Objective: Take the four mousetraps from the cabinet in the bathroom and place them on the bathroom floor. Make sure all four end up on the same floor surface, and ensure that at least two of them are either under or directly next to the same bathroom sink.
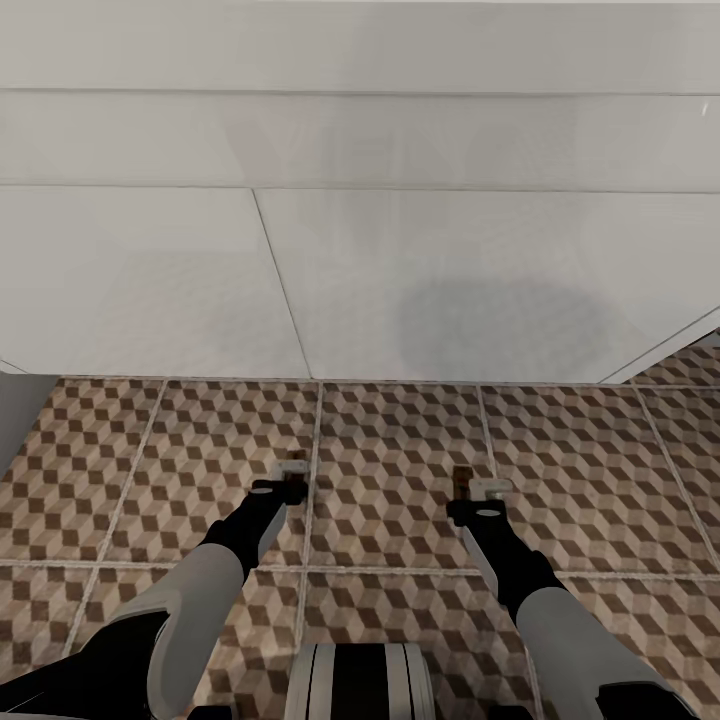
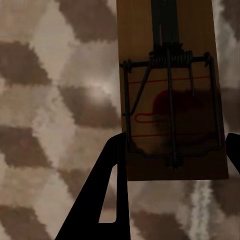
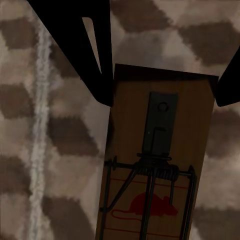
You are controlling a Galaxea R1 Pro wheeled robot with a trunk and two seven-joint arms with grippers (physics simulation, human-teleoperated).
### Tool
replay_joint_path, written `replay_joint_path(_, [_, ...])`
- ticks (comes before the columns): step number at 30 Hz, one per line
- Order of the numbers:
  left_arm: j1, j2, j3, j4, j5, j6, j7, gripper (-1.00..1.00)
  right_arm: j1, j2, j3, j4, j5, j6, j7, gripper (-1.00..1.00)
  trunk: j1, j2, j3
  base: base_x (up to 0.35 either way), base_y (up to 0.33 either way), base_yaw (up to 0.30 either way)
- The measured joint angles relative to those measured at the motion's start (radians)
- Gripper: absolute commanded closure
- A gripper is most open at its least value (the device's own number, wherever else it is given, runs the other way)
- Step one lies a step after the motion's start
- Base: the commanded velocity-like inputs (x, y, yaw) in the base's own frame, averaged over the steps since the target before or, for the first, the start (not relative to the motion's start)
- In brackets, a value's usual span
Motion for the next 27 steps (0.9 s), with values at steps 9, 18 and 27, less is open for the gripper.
replay_joint_path(9, [0.0,0.0,0.001,0.001,0.002,-0.007,0.0,1.0,-0.023,0.001,0.0,0.014,-0.004,-0.014,0.0,1.0,0.0,0.0,0.0,0.0,0.0,0.0])
replay_joint_path(18, [0.0,0.0,0.002,0.003,0.005,-0.005,0.0,1.0,-0.026,0.003,0.0,0.015,-0.002,-0.016,0.0,1.0,0.0,0.0,0.0,0.106,0.0,0.0])
replay_joint_path(27, [0.0,0.0,0.002,0.003,0.004,-0.006,0.0,1.0,-0.026,0.002,0.001,0.015,-0.001,-0.016,0.0,1.0,-0.001,0.0,0.0,0.289,0.0,0.0])
